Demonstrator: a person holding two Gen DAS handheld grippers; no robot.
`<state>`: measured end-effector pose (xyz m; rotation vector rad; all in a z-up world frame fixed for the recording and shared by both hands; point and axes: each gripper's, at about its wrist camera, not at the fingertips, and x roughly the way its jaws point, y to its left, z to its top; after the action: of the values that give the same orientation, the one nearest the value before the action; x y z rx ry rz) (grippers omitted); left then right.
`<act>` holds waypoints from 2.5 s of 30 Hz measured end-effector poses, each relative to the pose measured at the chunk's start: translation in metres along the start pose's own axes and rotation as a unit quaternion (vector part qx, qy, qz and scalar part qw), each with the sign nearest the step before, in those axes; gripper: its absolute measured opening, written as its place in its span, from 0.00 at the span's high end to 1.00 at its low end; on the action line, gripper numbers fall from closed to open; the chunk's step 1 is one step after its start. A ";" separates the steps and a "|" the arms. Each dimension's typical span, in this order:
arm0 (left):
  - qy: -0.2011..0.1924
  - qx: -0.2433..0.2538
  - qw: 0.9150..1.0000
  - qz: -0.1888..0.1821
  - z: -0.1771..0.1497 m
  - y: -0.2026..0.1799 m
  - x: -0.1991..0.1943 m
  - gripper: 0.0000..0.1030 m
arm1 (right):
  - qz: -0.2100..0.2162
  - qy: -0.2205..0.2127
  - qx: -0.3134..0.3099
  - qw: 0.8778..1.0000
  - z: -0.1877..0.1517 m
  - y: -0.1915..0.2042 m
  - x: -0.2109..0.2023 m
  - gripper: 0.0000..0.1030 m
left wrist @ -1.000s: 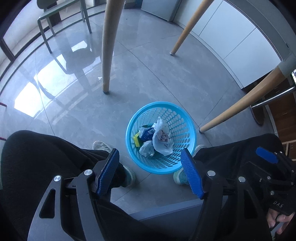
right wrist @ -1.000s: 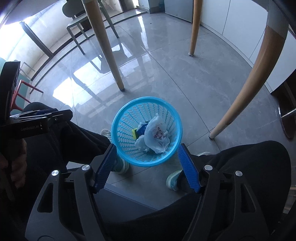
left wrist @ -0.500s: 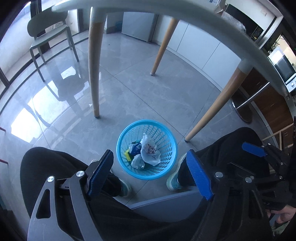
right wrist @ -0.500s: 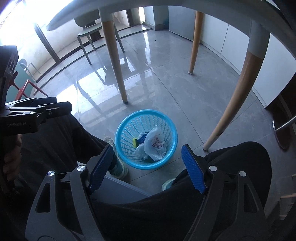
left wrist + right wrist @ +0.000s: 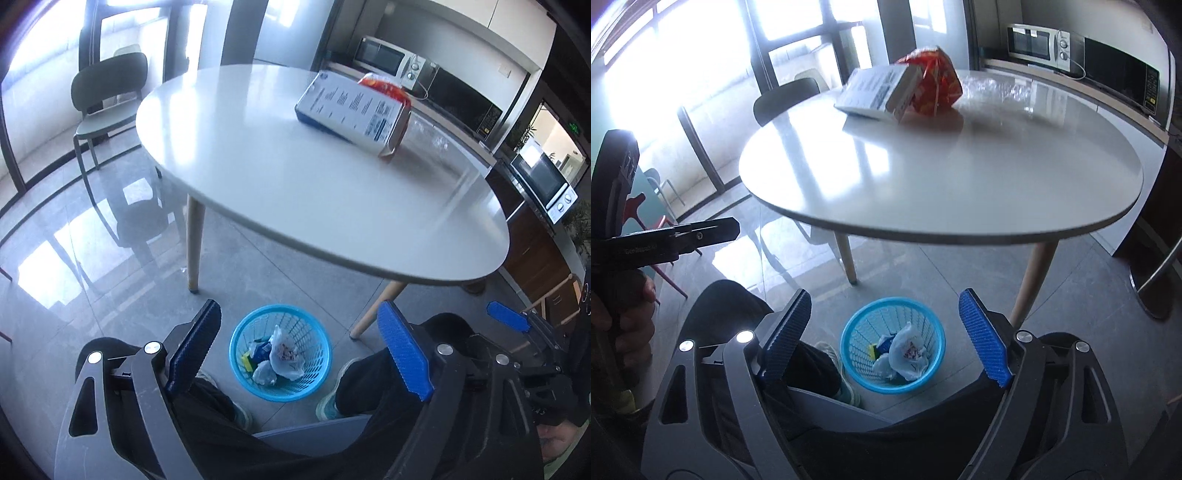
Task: Collect trash
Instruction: 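Move both open grippers toward the HP box and red snack packet, then grasp the white HP box with the left gripper while the right gripper grasps the red packet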
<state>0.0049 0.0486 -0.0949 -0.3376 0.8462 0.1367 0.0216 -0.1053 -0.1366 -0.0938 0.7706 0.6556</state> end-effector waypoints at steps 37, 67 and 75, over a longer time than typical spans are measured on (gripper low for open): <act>-0.075 -0.052 0.995 -0.035 0.122 -0.002 0.024 0.06 | -0.012 -0.108 0.007 0.994 0.201 -0.062 0.040 0.08; 0.010 -0.200 0.978 -0.054 0.198 0.000 0.092 0.06 | 0.052 0.049 0.015 0.997 0.265 -0.078 0.164 0.38; 0.034 -0.264 0.962 -0.056 0.198 -0.007 0.123 0.06 | 0.069 0.053 0.024 0.996 0.260 -0.078 0.163 0.59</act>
<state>0.2288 0.1085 -0.0642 -0.8933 0.8488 0.2472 0.3136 -0.0028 -0.0699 -0.0317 0.9001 0.7684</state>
